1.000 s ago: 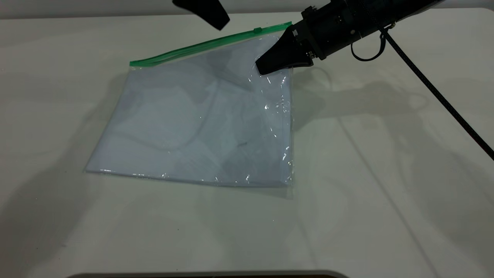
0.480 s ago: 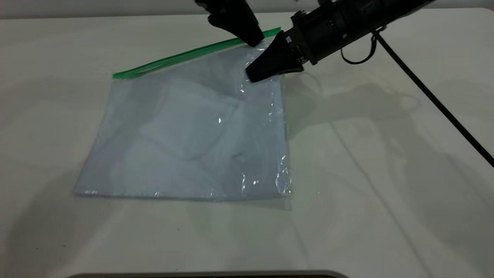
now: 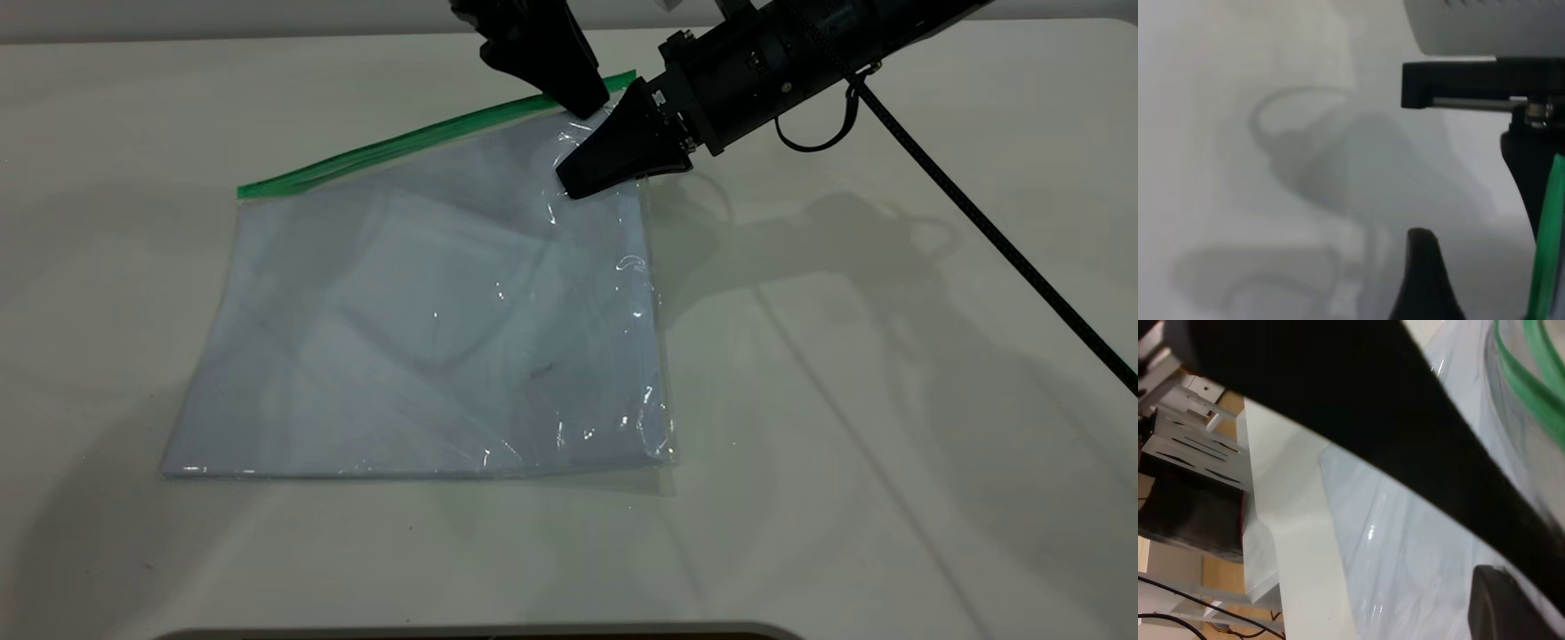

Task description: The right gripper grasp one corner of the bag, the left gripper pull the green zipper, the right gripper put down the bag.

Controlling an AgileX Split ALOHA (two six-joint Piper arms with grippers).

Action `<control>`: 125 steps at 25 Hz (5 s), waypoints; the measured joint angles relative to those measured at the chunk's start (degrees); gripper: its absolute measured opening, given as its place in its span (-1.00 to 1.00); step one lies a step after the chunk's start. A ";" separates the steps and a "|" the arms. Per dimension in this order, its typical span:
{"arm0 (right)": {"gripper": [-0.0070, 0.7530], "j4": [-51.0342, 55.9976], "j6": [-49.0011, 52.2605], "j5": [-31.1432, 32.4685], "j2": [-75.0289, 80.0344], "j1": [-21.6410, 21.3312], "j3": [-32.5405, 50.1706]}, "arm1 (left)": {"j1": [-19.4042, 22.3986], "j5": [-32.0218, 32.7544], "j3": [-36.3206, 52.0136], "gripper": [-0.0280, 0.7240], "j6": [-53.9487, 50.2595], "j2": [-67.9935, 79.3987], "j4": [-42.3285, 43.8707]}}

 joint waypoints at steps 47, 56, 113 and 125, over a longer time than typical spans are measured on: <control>-0.89 1.02 0.60 3.03 0.06 -7.83 0.00 | 4.95 3.96 -0.07 -0.78 -3.27 0.00 7.52; -0.89 1.02 1.23 4.19 0.06 -10.32 0.00 | 9.95 8.61 -0.07 -0.78 -5.02 0.00 11.13; 0.41 -44.15 47.79 6.23 -35.47 -16.24 -15.51 | 16.32 9.08 -22.71 0.58 -68.90 -20.80 39.20; 0.21 -56.04 64.49 6.58 -57.56 -16.24 -9.38 | 16.32 9.08 2.79 0.58 -69.84 -51.49 44.18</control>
